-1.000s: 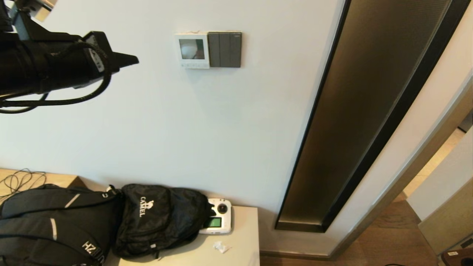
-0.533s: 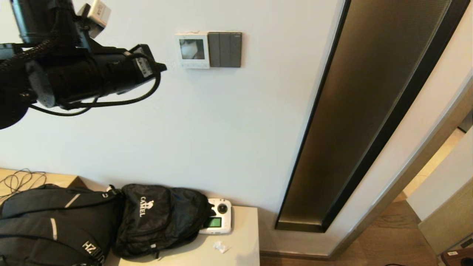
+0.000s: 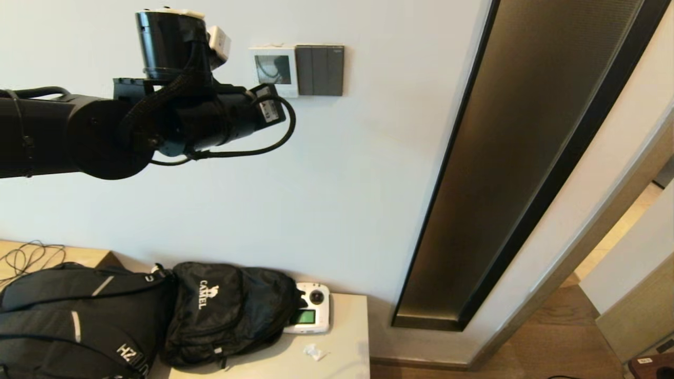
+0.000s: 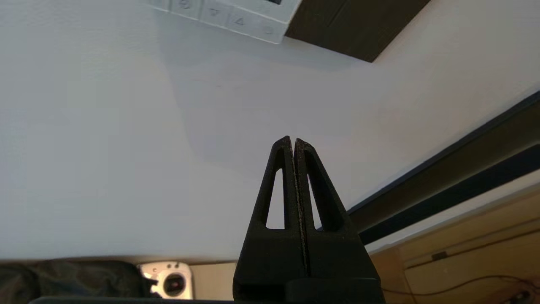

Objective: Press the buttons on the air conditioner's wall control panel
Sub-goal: Turn on the central air conditioner

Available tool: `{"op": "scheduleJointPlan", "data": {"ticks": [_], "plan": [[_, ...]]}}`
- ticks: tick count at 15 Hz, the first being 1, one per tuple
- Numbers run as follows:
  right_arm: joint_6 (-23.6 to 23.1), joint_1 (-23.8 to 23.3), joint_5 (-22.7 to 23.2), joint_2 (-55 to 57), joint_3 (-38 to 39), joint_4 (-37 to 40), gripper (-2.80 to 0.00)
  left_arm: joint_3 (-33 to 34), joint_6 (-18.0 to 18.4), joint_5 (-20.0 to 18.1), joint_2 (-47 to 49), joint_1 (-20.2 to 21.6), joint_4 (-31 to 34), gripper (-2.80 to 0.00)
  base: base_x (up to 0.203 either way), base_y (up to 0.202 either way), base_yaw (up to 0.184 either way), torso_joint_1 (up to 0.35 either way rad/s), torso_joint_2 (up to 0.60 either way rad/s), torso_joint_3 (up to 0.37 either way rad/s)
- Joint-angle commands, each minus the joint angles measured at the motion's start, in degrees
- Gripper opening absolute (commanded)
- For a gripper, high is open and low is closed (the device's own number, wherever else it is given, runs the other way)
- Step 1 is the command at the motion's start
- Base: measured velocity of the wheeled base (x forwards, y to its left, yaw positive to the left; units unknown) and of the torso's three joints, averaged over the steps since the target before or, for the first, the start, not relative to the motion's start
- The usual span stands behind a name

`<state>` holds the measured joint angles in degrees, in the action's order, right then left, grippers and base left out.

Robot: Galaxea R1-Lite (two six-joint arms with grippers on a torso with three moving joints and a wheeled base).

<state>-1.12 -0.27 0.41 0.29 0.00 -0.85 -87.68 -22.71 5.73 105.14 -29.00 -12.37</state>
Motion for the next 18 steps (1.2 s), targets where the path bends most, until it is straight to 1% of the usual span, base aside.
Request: {"op": "scheduleJointPlan", "data": {"ticks": [1, 5, 7, 10, 12, 13, 14, 15, 18], "plan": [[0.0, 0.0, 0.0, 0.0, 0.0, 0.0, -2.80, -2.1, -0.1, 0.1, 2.5, -0.3, 0.0, -2.80, 0.000, 0.000, 0.000, 0.000, 0.00, 0.000], [0.0, 0.0, 0.0, 0.0, 0.0, 0.0, -2.80, -4.4, 0.0, 0.1, 3.7, -1.6, 0.0, -2.80, 0.000, 0.000, 0.000, 0.000, 0.00, 0.000], [0.0, 0.0, 0.0, 0.0, 0.0, 0.0, -2.80, -5.4, 0.9, 0.0, 4.6, -1.8, -0.1, -2.80, 0.000, 0.000, 0.000, 0.000, 0.00, 0.000], [0.0, 0.0, 0.0, 0.0, 0.0, 0.0, -2.80, -9.8, 1.6, 0.7, 8.5, -1.8, -0.1, -2.80, 0.000, 0.000, 0.000, 0.000, 0.00, 0.000], [0.0, 0.0, 0.0, 0.0, 0.0, 0.0, -2.80, -13.8, 2.2, 3.2, 12.2, -1.8, 0.0, -2.80, 0.000, 0.000, 0.000, 0.000, 0.00, 0.000], [0.0, 0.0, 0.0, 0.0, 0.0, 0.0, -2.80, -16.2, 2.6, 5.2, 14.4, -1.8, 0.0, -2.80, 0.000, 0.000, 0.000, 0.000, 0.00, 0.000], [0.0, 0.0, 0.0, 0.0, 0.0, 0.0, -2.80, -18.1, 3.0, 8.3, 15.8, -1.8, 0.0, -2.80, 0.000, 0.000, 0.000, 0.000, 0.00, 0.000], [0.0, 0.0, 0.0, 0.0, 0.0, 0.0, -2.80, -18.6, 3.6, 9.8, 16.2, -1.8, 0.0, -2.80, 0.000, 0.000, 0.000, 0.000, 0.00, 0.000], [0.0, 0.0, 0.0, 0.0, 0.0, 0.0, -2.80, -18.6, 3.6, 10.0, 15.6, -1.7, 0.0, -2.80, 0.000, 0.000, 0.000, 0.000, 0.00, 0.000]]}}
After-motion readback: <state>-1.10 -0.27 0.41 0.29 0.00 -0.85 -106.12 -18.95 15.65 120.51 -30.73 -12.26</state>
